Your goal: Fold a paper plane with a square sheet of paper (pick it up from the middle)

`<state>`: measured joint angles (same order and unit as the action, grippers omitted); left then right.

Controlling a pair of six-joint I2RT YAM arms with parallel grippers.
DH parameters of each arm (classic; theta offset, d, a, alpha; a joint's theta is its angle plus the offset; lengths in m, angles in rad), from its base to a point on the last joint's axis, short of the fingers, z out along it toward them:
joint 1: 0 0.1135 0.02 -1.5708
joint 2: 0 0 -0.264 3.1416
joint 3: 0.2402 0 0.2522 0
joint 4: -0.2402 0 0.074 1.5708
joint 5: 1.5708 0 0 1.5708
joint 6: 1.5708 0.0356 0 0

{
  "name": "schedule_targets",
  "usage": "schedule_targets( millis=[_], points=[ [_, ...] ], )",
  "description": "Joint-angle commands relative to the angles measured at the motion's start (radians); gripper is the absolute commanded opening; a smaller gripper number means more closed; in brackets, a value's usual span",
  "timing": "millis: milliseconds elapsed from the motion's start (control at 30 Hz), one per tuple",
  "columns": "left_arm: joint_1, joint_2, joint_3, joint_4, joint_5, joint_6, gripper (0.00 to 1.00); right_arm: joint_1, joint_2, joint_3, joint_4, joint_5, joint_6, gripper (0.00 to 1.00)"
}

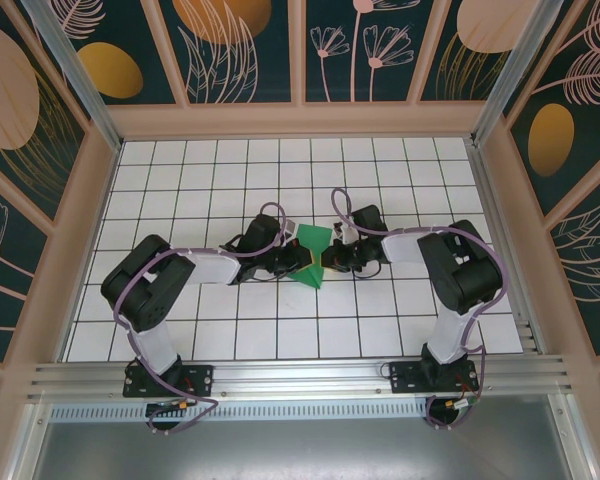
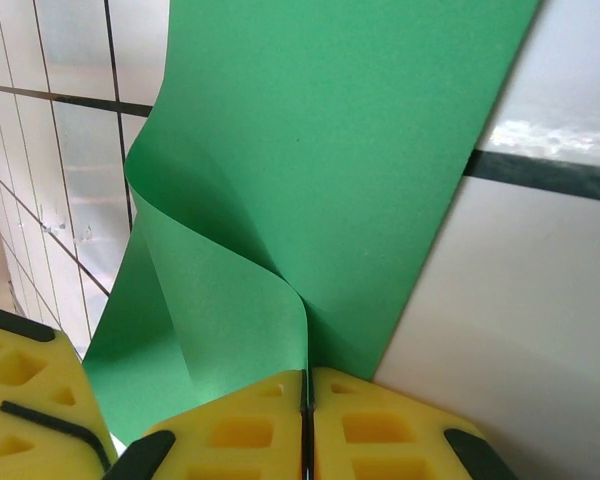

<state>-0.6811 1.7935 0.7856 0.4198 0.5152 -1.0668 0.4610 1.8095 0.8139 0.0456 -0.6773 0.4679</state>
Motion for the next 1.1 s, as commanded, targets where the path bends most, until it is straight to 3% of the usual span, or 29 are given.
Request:
schedule_targets(
  millis=[0,1067],
  points=[
    [-0.008,0.033,0.0,0.019,0.004,0.002,0.04,0.017,0.01,0.018,-0.014,0.012,-0.027,0.11],
    [-0.008,0.086,0.012,-0.036,-0.026,0.019,0.03,0.018,0.029,0.048,-0.029,0.033,-0.045,0.11]
  ],
)
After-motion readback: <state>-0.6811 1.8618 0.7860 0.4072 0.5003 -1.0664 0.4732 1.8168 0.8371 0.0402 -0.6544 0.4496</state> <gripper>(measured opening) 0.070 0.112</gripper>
